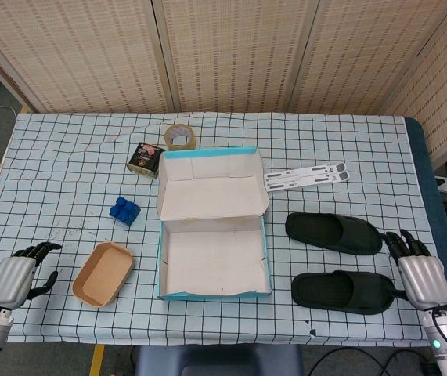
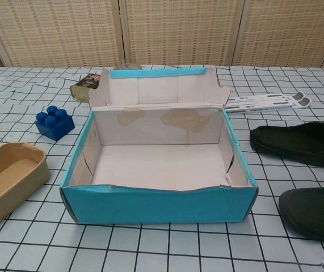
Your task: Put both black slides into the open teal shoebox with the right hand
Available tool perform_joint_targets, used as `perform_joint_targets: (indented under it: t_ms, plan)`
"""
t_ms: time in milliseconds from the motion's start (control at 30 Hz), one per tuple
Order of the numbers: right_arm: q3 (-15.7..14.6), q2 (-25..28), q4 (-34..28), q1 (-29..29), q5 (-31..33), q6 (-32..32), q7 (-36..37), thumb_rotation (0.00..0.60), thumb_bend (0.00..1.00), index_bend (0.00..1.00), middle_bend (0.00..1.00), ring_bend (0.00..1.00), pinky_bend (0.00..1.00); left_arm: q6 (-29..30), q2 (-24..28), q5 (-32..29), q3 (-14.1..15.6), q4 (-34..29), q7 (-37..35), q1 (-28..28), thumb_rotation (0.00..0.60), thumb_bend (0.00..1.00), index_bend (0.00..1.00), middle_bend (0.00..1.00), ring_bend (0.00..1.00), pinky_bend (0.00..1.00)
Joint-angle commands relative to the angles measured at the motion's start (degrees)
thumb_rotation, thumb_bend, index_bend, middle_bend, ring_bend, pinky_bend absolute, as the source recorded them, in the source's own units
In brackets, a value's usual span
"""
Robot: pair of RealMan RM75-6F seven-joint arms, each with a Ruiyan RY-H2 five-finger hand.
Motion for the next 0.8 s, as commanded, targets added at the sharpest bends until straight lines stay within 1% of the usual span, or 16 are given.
perform_joint_targets:
  t_ms: [33, 233, 333, 433, 533, 667, 800]
  plan:
    - [-0.2, 0.1, 0.0, 0.0, -0.3, -0.2, 0.2, 0.6, 0.1, 0.11, 0.1, 0.03, 0.17, -0.3, 0.3, -0.3, 0.0, -0.4, 0.2, 0.0, 0.6, 0.39, 0.26, 0.26, 0.33, 0.41]
    - [-0.1, -0.4, 0.4, -0.4, -1.4, 1.3, 0.9, 0.6, 0.1, 0.11, 0.09, 0.03, 0.17, -1.2, 0.5, -0.7, 0.1, -0.9, 0.0, -0.3, 0.6, 0.39, 0.26, 0.26, 0.33, 0.41]
    - [-0.6, 0.2, 0.3, -0.1, -2.9, 0.7, 3.6, 0.6, 0.1, 0.11, 0.09, 0.03, 0.18, -1.9, 0.4, -0.8, 0.1, -0.5, 0.1, -0.6, 0.6, 0.39, 0.26, 0.26, 0.33, 0.42]
    - [-2.3, 2.6, -0.4, 0.7, -4.6, -2.3, 8.0, 0.6, 0.1, 0.12, 0.13, 0.03, 0.17, -3.1, 0.2, -1.2, 0.1, -0.2, -0.4, -1.1, 0.6, 0.39, 0.26, 0.26, 0.33, 0.42]
    - [-3.7, 4.6, -1.5, 1.5, -6.0, -4.9, 9.7, 0.6, 0.06, 0.14, 0.14, 0.03, 0.17, -3.6, 0.4, -1.1, 0.4, -0.3, -0.3, -1.2, 0.6, 0.39, 0.26, 0.26, 0.33, 0.42]
    - [-5.4, 6.5, -2.3, 2.3, -7.4, -7.4, 9.3, 0.6, 0.02, 0.14, 0.14, 0.03, 0.17, -3.0, 1.1, -1.0, 0.4, -1.5, -0.6, -0.9, 0.6, 0.39, 0.26, 0.26, 0.33, 0.42]
    - [-6.8, 8.7, -3.8, 3.7, -7.5, -11.4, 8.0, 0.6, 0.0, 0.13, 0.14, 0.03, 0.17, -2.3, 1.1, -0.7, 0.3, -1.3, -0.6, -0.7, 0.6, 0.39, 0.26, 0.26, 0.33, 0.42]
